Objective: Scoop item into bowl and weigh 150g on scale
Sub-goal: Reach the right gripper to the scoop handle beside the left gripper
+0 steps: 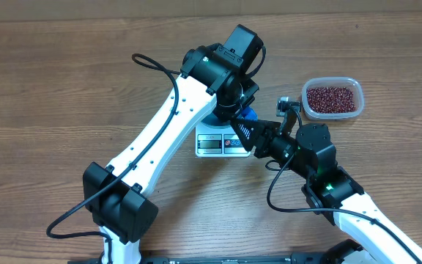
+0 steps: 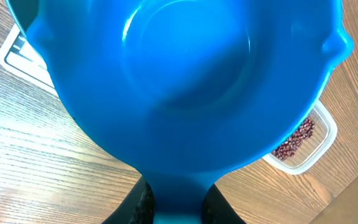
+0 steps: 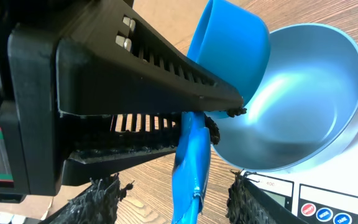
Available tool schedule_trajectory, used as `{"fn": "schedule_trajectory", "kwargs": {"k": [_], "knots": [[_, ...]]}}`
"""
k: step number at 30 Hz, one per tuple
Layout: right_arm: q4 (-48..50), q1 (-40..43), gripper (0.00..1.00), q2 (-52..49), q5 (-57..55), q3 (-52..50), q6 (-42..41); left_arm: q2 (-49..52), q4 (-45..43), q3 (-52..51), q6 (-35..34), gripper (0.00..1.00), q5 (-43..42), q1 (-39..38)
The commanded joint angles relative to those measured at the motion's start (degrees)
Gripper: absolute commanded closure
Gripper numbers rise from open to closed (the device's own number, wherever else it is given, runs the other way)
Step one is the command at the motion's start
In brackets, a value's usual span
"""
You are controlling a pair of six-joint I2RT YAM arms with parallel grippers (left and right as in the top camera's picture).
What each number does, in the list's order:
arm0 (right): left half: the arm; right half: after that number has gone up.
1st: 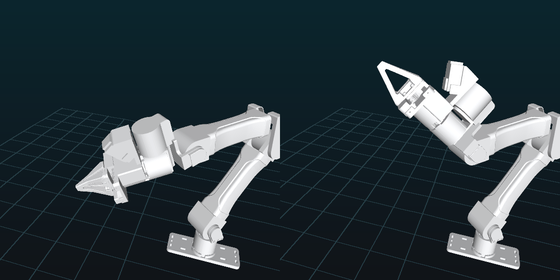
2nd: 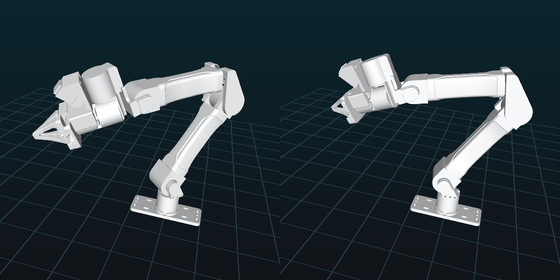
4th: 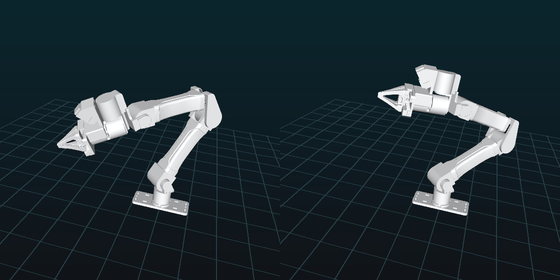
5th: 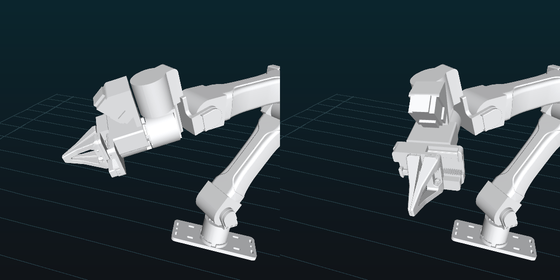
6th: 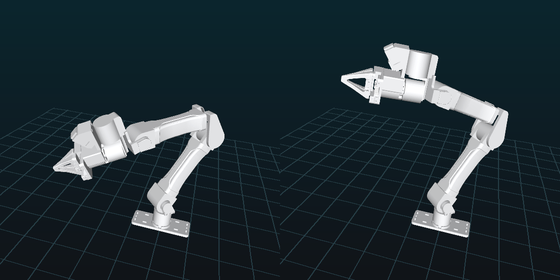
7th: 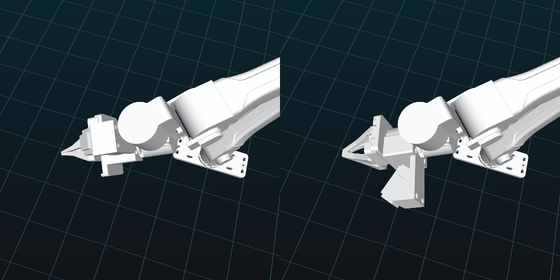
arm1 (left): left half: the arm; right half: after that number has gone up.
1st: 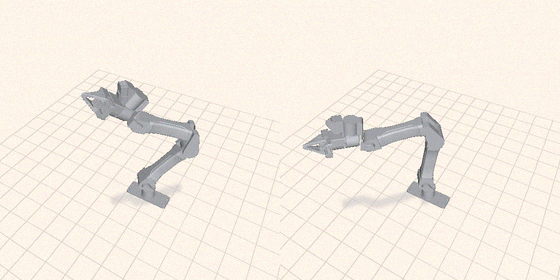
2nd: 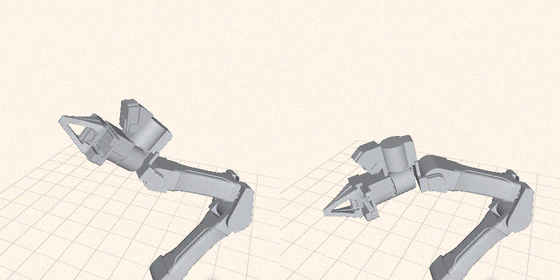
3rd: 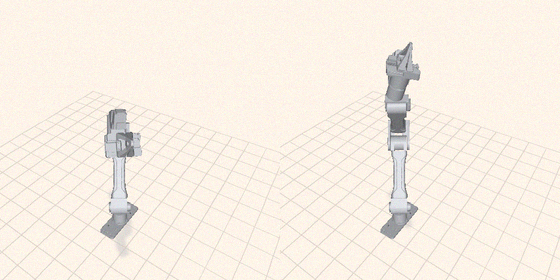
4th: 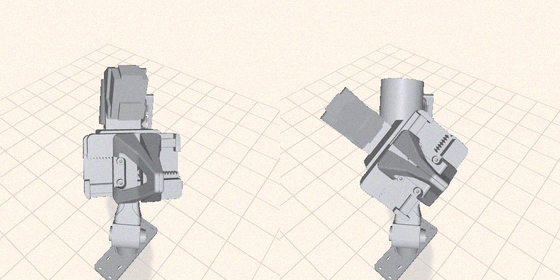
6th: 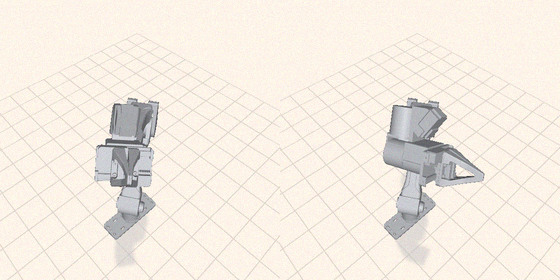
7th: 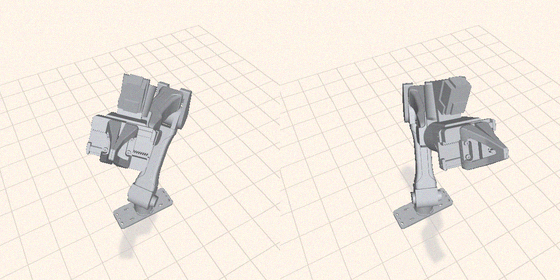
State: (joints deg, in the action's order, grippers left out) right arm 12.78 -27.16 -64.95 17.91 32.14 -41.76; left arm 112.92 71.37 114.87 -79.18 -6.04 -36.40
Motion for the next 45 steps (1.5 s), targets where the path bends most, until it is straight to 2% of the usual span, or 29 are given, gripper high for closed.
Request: {"fn": "schedule_trajectory", "kwargs": {"k": [1,6,17,29,40,45], "knots": [[1.3,-0.1,0.42,0.3,-2.4,1.7,-0.2,-0.5,0.8,1.1,-0.8,0.95,1.9,-0.7],[3.1,0.0,0.42,0.4,-2.4,1.7,-0.4,-0.5,0.6,1.1,-1.3,0.96,2.6,-0.6],[3.6,3.3,0.41,0.4,-0.7,1.7,-7.4,-0.5,0.6,1.1,-1.9,0.96,3.0,0.4],[4.3,3.5,0.41,-1.3,-0.7,1.7,-8.4,-0.5,0.0,1.1,-2.1,0.96,1.3,0.4],[8.5,3.5,0.54,-4.8,0.2,1.7,-11.0,-0.5,0.0,1.1,-2.1,0.96,1.4,0.4],[8.6,3.5,0.66,-4.8,0.5,1.7,-11.0,-0.5,0.0,1.1,-2.1,0.96,1.3,0.3]]}}
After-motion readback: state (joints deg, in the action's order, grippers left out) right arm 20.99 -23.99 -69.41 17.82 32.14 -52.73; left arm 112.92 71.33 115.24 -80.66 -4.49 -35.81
